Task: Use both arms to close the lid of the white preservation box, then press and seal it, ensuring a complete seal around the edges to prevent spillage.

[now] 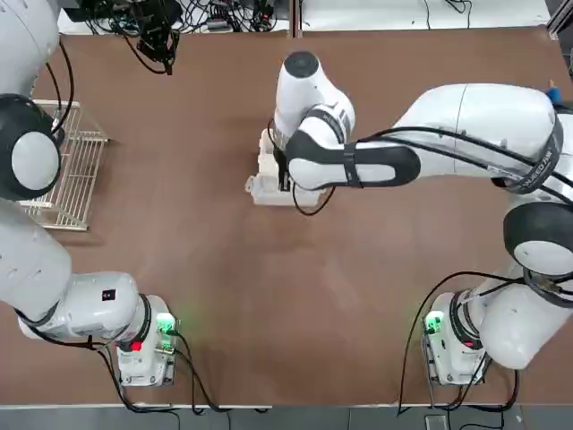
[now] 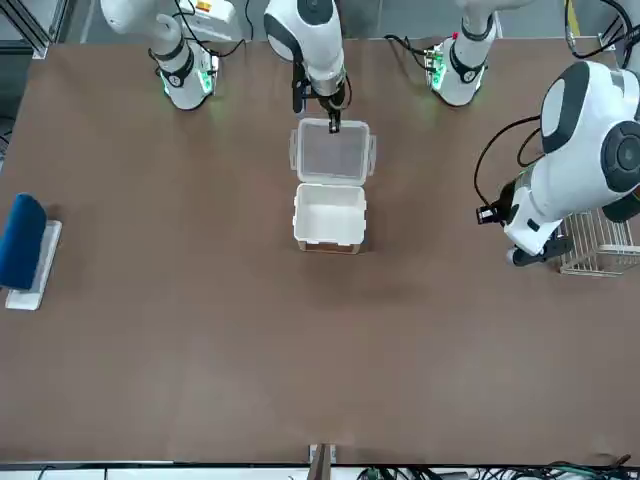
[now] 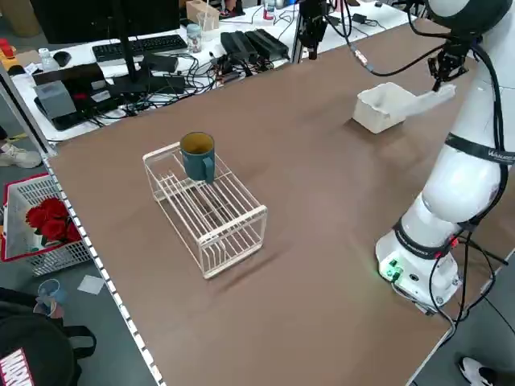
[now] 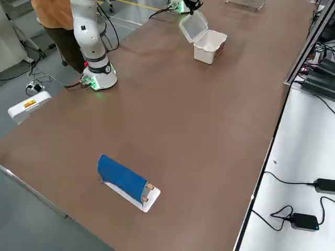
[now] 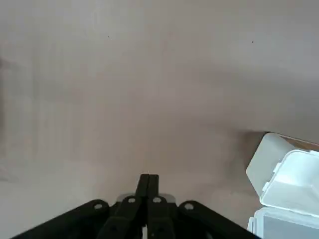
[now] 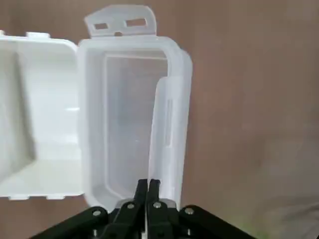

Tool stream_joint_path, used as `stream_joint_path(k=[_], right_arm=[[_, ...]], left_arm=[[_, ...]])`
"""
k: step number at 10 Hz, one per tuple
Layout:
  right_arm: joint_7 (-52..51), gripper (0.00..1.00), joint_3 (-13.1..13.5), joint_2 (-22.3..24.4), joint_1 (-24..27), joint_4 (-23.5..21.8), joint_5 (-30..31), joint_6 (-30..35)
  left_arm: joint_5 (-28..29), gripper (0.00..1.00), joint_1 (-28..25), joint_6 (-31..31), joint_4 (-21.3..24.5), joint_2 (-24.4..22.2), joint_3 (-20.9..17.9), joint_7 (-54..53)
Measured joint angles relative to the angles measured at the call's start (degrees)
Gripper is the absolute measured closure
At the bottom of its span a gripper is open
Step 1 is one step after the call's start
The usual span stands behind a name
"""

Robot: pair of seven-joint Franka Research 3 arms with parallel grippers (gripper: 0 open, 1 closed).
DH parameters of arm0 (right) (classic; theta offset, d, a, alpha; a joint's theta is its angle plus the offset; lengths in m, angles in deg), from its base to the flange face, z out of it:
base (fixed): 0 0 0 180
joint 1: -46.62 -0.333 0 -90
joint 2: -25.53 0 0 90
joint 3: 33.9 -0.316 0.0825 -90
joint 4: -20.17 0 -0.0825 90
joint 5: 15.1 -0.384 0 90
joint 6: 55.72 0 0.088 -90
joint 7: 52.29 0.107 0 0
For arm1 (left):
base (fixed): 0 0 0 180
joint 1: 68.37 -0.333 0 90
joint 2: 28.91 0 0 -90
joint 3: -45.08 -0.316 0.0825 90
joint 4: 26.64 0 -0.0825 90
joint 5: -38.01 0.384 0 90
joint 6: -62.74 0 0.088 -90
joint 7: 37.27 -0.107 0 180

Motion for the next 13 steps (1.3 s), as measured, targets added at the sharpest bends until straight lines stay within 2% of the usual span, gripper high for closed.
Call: stream_joint_path(k=[4,7,13], right_arm=[[-1.6,0.98,3.1,0.0,1.3,2.6,0.0,-0.9],[-5.7,0.98,7.6,-1.5,1.5,4.3,-2.8,-3.5],[-11.7,0.97,16.0,-5.0,2.2,8.5,-6.7,-3.5]], left_arm=[[0.0,0.96,0.0,0.0,-0.1,0.0,-0.1,0.0],[0.0,0.96,0.0,0.0,-0.1,0.0,-0.1,0.0],[0.0,0.96,0.0,0.0,-0.1,0.1,-0.3,0.0]])
